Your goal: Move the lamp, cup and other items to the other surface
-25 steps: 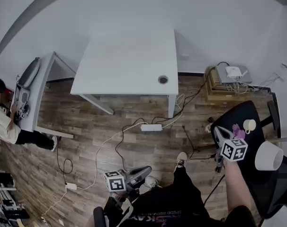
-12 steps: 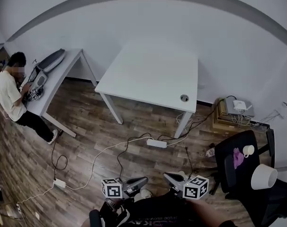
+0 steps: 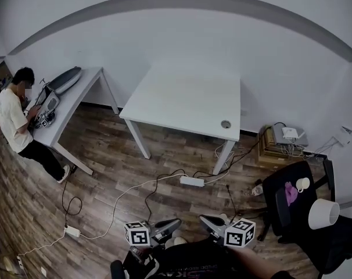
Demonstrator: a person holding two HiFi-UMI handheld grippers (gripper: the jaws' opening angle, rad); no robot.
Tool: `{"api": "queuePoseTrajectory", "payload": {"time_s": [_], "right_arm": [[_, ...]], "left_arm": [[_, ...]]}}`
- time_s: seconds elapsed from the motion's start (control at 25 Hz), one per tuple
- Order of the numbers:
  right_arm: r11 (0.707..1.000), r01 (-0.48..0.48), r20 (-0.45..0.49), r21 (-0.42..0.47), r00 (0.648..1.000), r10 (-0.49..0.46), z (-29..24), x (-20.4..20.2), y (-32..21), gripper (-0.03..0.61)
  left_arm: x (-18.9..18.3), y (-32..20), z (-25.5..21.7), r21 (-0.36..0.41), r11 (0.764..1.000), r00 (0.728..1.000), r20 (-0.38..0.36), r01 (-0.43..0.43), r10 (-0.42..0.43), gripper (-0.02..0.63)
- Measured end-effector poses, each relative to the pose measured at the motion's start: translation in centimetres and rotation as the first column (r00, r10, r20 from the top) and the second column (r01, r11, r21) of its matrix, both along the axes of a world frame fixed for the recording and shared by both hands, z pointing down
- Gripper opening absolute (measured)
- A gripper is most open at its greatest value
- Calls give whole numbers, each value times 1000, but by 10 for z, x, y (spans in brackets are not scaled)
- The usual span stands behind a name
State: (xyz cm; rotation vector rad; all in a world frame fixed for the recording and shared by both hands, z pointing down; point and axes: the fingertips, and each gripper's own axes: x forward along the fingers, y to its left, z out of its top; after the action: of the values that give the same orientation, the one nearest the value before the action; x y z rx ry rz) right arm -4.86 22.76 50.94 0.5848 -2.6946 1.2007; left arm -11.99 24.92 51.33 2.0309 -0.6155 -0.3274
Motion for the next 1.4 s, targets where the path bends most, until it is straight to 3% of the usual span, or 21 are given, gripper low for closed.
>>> {"api": "queuePoseTrajectory", "payload": {"time_s": [1.4], "right_arm": [[1000,-19,-18,-6,1000,19,4,3,17,3]], "left_arm": [[5,15,1,-18,1000,1000,-14,-22,21,-3]]}}
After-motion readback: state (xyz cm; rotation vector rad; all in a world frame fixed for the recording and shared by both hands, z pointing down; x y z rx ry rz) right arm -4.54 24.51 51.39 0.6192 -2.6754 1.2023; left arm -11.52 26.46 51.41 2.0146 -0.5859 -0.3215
